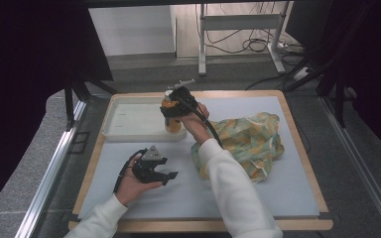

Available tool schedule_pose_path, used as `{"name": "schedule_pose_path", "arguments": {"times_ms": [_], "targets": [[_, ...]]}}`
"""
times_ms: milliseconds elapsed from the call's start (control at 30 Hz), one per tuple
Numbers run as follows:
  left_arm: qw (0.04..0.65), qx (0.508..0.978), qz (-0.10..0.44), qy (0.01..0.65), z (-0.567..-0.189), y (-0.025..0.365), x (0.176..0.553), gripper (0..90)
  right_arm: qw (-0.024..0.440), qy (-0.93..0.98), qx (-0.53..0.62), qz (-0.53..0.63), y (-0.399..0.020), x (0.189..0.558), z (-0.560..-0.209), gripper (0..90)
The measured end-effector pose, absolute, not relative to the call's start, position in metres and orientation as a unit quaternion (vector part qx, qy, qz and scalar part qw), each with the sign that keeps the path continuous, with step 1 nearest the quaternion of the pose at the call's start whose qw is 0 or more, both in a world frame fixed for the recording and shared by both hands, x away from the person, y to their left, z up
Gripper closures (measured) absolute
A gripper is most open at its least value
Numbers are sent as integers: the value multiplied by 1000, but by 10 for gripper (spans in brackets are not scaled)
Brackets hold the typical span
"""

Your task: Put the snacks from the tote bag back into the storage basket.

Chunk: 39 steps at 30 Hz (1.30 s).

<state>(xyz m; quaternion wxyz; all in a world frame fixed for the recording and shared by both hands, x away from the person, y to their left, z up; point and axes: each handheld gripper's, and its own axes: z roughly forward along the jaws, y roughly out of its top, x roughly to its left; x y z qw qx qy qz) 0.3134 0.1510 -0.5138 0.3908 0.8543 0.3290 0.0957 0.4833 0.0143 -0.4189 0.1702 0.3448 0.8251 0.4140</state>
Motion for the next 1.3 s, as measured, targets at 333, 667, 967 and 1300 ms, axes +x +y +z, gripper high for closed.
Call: {"name": "schedule_pose_path", "arguments": {"times_ms": [333,667,967,1300], "targets": [[390,855,96,329,-513,151,313,307,167,836,343,395,21,485,-431,297],[386,857,99,326,-513,151,313,307,169,847,344,368,20,485,-441,295],[384,859,98,324,-514,150,313,307,166,848,346,366,15,483,-443,291],[382,861,97,320,-514,149,313,307,165,844,342,380,13,477,-433,185]]}}
